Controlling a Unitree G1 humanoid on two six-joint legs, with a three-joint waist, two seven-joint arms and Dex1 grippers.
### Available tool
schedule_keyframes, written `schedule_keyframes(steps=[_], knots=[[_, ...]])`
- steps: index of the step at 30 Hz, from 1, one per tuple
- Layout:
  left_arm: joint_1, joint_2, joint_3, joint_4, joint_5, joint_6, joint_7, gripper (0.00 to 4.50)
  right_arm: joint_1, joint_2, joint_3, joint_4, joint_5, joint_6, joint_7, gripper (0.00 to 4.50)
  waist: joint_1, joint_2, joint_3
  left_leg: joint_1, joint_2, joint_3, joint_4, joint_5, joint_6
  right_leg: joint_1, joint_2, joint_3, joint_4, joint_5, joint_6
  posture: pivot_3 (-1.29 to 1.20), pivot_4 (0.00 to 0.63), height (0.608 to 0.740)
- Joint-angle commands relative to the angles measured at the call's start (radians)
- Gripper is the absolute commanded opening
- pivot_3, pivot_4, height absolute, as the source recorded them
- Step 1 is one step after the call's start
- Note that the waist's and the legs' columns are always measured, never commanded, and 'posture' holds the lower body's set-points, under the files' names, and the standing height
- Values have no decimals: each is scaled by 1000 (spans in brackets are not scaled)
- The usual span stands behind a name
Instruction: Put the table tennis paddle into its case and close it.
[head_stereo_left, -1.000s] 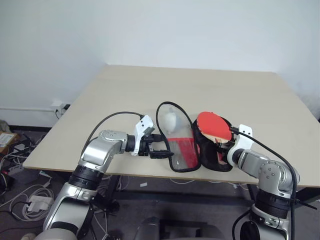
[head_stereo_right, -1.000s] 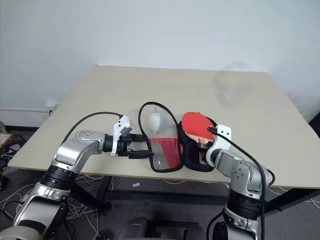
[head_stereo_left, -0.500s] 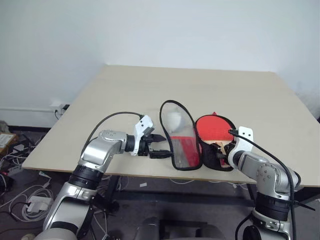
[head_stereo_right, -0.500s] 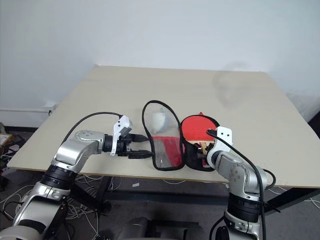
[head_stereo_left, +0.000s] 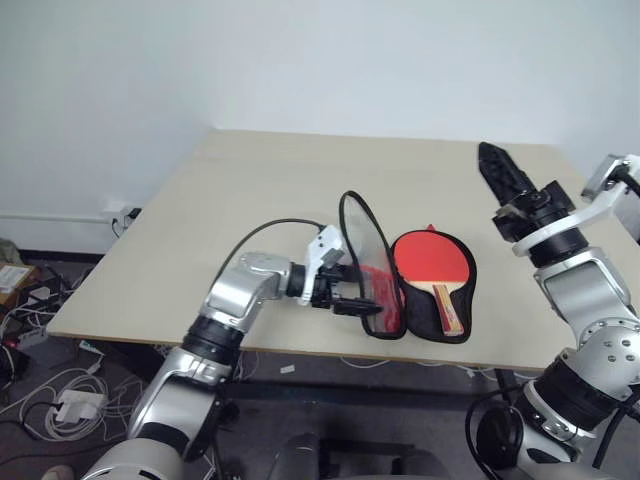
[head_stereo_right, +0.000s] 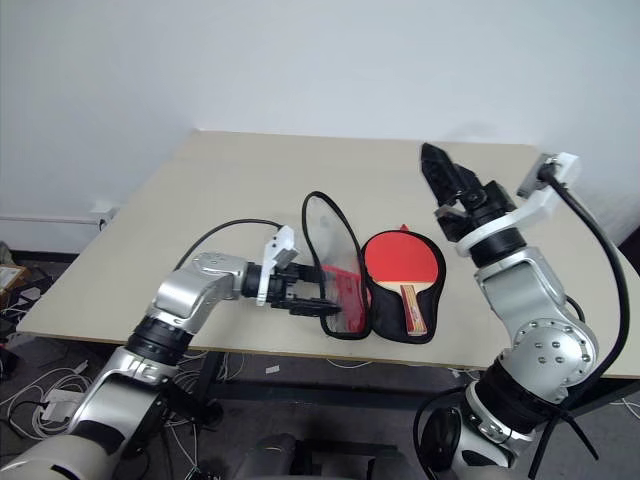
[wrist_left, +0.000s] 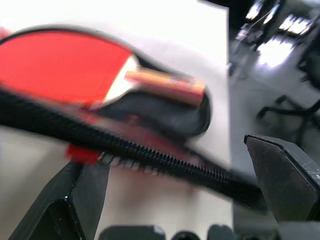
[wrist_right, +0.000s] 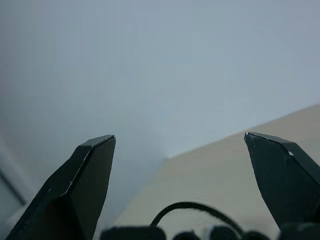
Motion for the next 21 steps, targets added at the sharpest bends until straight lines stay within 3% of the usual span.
schedule_keyframes(steps=[1,9,17,21], knots=[[-78,-84,14,51,-12,-30,22,4500,-10,-27,-10,26,36,-85,-57,4463,-2,0,0,0,0,0,0,0,0,0,0,0,0,0,0,0,0,715],[-198,-286,45,317,7,-102,96,4500,27,-44,45,46,51,-177,-95,4463,-7,1,0,0,0,-1,0,-3,6,1,0,2,1,0,0,0,0,715],[-135,-208,114,205,-41,31,100,4500,68,-41,127,93,4,-230,-109,4463,-11,1,0,0,1,-2,-1,-2,6,0,0,3,1,0,0,0,0,715],[-79,-161,165,127,-79,191,178,4500,104,-47,202,114,-43,-249,-96,4463,-11,1,0,0,1,-4,-1,0,2,0,0,3,1,0,0,0,0,715]])
